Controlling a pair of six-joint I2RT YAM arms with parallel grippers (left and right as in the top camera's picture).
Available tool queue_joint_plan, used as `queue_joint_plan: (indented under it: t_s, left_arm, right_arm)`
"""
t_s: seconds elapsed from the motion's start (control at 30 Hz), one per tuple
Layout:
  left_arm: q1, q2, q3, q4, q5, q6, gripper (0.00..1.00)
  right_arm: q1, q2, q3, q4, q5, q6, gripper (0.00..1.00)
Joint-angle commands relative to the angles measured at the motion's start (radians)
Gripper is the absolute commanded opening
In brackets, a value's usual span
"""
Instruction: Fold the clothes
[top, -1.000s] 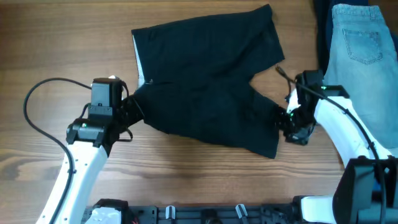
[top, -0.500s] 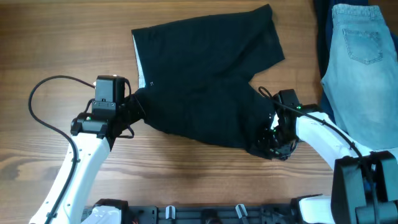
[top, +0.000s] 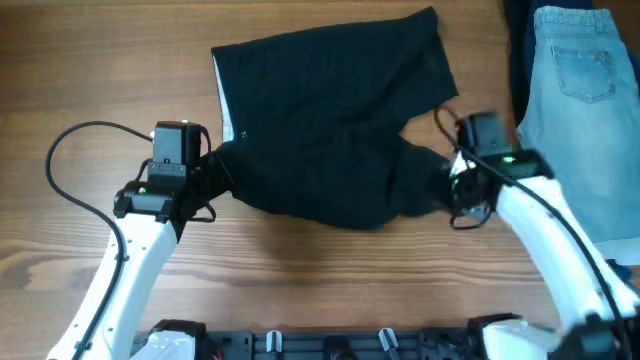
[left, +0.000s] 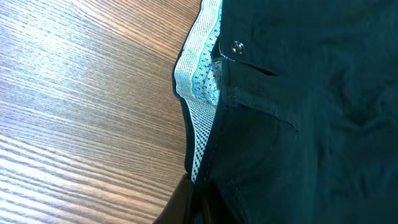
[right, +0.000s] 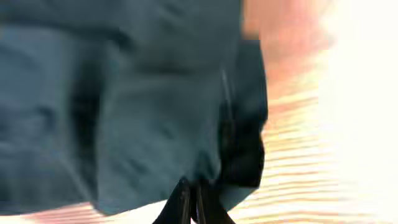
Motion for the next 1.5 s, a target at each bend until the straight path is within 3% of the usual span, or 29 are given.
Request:
queue_joint_plan:
  t_s: [0.0,0.27,0.47,0.6,0.73,0.8,0.87,0.93,0.97,1.03,1.13,1.27,1.47]
  left_arm:
    - [0.005,-0.018,0.027,-0.004,0.028,-0.007,0.04]
    - [-0.013,-0.344,0.063,-0.091,0.028,-0.011,0.04]
    - [-0.013,-0.541,0.064,-0.079,0.020,-0.037,0.04]
    - [-0.013,-0.491,0.064,-0.080,0.007,-0.037,0.04]
    - [-0.013,-0.372,0.064,-0.079,-0.049,-0.037,0.04]
    - [-0.013,-0.312,0.064,-0.079,-0.077,-0.037,0.04]
    - [-0.013,-0.253,0.064,-0.079,-0.077,-0.037,0.04]
    - [-0.013,-0.220,0.064,-0.078,-0.077,-0.037,0.04]
    - [-0.013,-0.212,0.064,-0.075,-0.078,-0.037,0.04]
    - [-0.013,-0.207,0.064,-0.064,-0.098,-0.037,0.04]
    - [-0.013,-0.207,0.064,-0.054,-0.109,-0.036,0.04]
    - [-0.013,-0.207,0.064,-0.040,-0.119,-0.036,0.04]
    - [-0.013,-0.207,0.064,-0.042,-0.119,-0.036,0.04]
  right_arm:
    - [-0.002,-0.080,0.098,-0.067,0.094,-0.037,0.04]
    - [-0.156,-0.334,0.175,-0.212,0.088,-0.068,0.04]
    - [-0.162,-0.407,0.175,-0.200,0.060,-0.147,0.04]
    - [-0.161,-0.297,0.175,0.085,-0.064,-0.276,0.04]
    - [-0.139,-0.017,0.175,0.407,-0.224,-0.309,0.05]
    - [-0.131,0.088,0.175,0.430,-0.233,-0.286,0.04]
    - [-0.132,0.134,0.175,0.302,-0.230,-0.271,0.05]
    - [-0.137,0.135,0.175,0.093,-0.192,-0.266,0.32]
    - [-0.143,0.135,0.175,-0.006,-0.149,-0.246,0.40]
    - [-0.161,0.135,0.164,-0.119,-0.119,-0.270,0.44]
    - [-0.161,0.135,0.093,-0.093,-0.117,-0.302,0.61]
    - [-0.162,0.136,-0.040,0.062,-0.135,-0.302,0.65]
    - [-0.162,0.140,-0.174,0.282,-0.260,-0.336,0.61]
